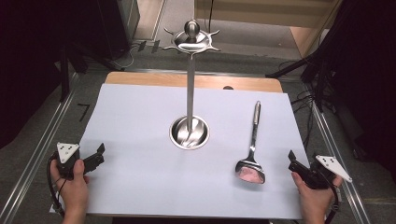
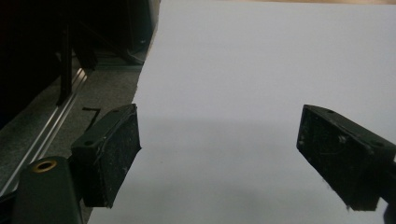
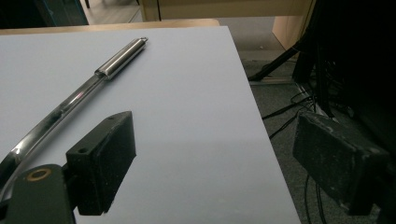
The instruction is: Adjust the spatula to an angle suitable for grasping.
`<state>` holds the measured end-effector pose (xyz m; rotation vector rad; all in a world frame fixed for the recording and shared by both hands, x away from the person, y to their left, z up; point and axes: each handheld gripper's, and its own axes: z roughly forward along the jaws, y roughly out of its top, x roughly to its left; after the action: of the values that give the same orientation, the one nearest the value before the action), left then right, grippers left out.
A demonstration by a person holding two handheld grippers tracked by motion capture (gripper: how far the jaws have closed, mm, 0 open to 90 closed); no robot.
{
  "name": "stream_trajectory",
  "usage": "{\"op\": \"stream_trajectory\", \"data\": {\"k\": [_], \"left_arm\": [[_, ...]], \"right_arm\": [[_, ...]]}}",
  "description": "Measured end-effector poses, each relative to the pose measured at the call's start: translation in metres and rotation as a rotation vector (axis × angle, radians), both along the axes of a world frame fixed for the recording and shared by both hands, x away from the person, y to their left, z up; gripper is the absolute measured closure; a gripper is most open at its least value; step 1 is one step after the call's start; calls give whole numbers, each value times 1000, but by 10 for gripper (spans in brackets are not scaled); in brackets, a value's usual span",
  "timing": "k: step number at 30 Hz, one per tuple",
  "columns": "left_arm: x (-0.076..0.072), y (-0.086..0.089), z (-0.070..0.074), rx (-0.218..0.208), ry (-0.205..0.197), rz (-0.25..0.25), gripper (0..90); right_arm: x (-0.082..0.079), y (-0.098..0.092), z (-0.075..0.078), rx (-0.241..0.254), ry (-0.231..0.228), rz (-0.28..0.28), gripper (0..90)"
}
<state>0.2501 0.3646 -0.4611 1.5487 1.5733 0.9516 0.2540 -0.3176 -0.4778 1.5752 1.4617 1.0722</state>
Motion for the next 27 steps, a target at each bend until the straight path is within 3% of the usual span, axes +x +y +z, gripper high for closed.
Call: {"op": "stream_trajectory", "data": {"k": [3, 7, 12, 14, 18, 19, 21, 23, 25, 27], "left_arm": [[0, 0, 0, 0, -4, 0, 144], [0, 0, 0, -1, -2, 1, 144], [0, 0, 0, 2, 0, -1, 144], [0, 0, 0, -1, -2, -1, 144], [0, 0, 0, 0, -4, -4, 144], [0, 0, 0, 2, -3, -5, 144], [0, 0, 0, 2, -5, -3, 144], [0, 0, 0, 2, -4, -2, 144], [0, -1, 0, 4, -3, -4, 144], [0, -1, 0, 4, -5, -3, 144]], "right_arm": [[1, 2, 1, -5, 3, -7, 188], [-1, 8, 2, -27, 3, 7, 406], [-2, 23, 8, -53, 7, 31, 600], [0, 28, 10, -77, 0, 29, 625], [5, 32, 12, -34, 12, 56, 672], [10, 34, 14, -12, 60, 64, 709], [12, 35, 15, 0, 82, 69, 763], [14, 37, 17, -22, 81, 57, 810], [16, 41, 19, -51, 60, 88, 835], [20, 45, 22, -61, 90, 111, 853]]}}
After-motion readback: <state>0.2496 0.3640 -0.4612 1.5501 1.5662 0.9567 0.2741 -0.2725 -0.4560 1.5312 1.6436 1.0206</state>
